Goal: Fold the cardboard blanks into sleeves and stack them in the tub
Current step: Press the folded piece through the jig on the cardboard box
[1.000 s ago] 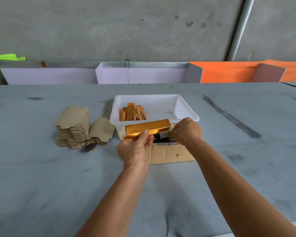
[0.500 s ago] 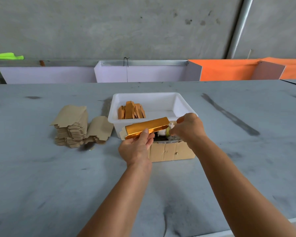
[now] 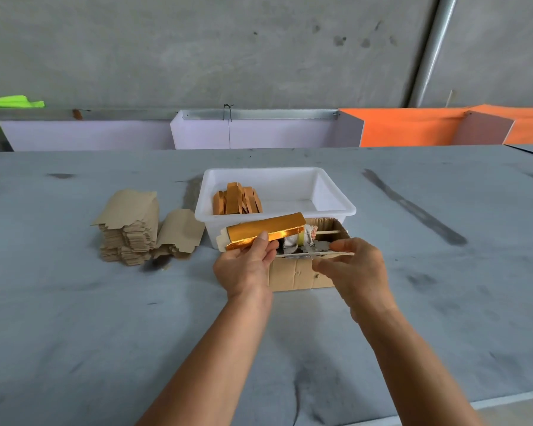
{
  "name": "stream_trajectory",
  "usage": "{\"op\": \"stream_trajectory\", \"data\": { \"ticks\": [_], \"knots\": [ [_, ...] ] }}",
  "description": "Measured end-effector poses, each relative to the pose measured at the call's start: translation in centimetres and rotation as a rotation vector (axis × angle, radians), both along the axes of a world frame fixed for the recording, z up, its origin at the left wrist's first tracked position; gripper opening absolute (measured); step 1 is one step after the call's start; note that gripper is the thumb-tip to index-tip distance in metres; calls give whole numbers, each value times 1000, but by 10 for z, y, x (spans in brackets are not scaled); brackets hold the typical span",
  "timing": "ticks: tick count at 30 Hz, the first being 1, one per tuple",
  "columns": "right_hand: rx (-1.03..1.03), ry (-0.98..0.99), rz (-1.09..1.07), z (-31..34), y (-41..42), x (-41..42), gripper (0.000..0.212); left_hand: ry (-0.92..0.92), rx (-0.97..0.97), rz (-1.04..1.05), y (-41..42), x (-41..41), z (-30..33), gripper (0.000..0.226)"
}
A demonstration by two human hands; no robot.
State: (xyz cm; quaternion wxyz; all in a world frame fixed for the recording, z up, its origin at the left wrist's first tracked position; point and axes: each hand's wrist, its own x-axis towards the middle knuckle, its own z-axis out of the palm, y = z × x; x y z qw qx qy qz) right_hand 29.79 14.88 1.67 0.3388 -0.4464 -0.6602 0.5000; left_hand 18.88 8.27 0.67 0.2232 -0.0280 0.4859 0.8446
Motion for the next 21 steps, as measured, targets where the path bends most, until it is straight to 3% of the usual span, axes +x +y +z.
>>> {"op": "stream_trajectory", "data": {
  "ticks": [12,17,21],
  "knots": [
    [-20,20,9,-9,-4,3,28,34,6,-4,-2,1,1,11],
    [82,0,48,-29,-4,5,22,45,18,-23,-3,2,1,12],
    [166,12,85,-43,1,5,29,65,14,-37,-3,3,0,11]
  ]
}}
